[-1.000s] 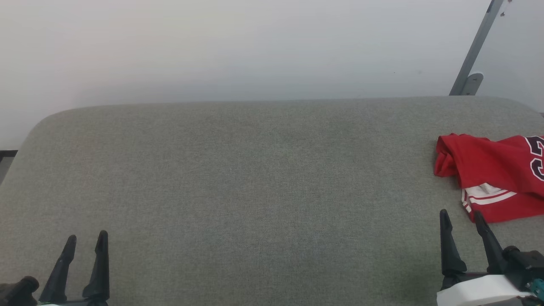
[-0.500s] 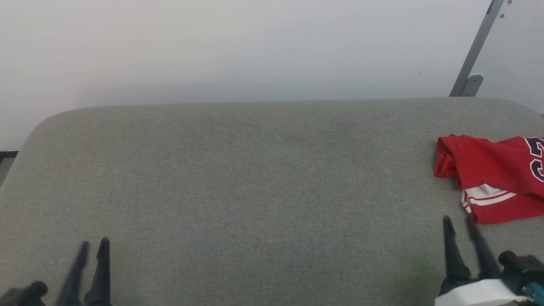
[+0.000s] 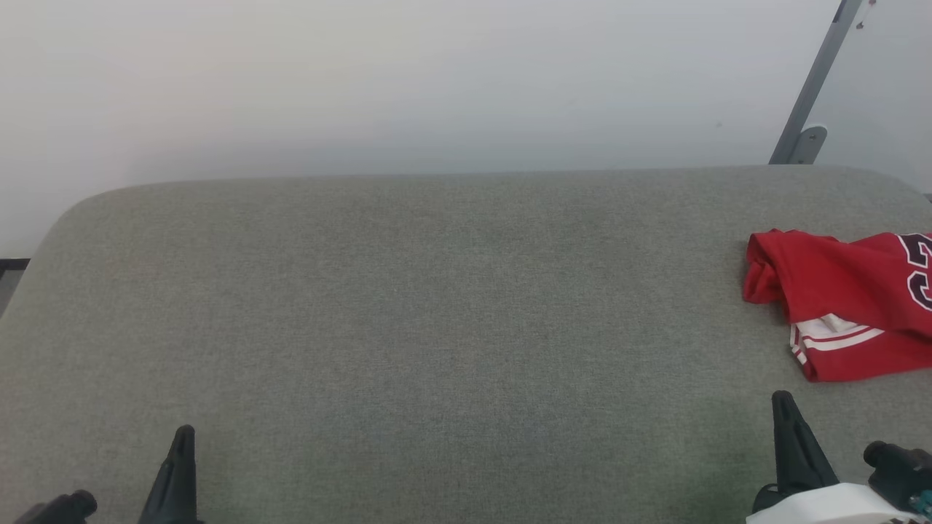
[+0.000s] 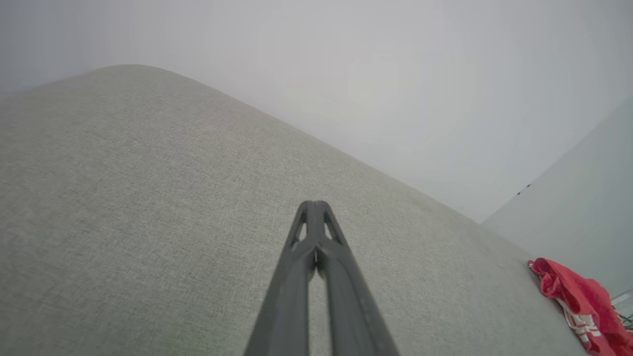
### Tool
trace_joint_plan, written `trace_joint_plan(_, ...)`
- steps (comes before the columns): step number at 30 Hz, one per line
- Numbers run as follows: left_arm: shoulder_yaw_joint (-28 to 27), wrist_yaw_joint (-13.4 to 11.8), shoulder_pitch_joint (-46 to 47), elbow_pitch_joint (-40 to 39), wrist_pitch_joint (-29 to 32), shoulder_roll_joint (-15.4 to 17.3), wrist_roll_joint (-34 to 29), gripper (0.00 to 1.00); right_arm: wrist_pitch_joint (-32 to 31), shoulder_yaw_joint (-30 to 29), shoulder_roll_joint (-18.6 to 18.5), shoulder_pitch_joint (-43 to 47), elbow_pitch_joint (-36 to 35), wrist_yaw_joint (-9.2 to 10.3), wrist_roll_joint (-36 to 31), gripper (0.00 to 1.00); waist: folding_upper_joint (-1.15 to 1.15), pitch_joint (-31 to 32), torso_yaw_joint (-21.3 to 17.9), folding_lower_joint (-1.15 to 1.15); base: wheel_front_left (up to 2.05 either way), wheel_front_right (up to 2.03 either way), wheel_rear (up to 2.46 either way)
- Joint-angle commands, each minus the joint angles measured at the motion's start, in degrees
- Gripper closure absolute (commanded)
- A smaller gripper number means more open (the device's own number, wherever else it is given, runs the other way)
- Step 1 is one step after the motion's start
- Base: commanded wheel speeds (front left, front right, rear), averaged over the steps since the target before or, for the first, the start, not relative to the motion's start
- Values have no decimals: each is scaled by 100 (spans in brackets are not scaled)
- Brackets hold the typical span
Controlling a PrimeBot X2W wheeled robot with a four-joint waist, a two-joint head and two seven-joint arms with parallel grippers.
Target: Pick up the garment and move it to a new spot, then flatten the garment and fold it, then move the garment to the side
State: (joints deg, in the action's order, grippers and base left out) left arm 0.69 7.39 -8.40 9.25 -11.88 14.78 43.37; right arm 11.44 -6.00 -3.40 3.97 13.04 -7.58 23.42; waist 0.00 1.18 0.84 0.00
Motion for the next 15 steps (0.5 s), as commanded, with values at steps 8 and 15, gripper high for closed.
trace_joint_plan(8, -129, 3, 303, 1, 219, -72, 639, 100, -215, -18, 6, -245, -72, 2, 879, 100, 0, -10, -5, 0, 0, 0, 0)
trace_joint_plan(15, -187, 4, 428, 46, 383, -180, 1080, 100, -377, -21, 11, -331, -59, 3, 1500, 100, 0, -18, -11, 0, 0, 0, 0)
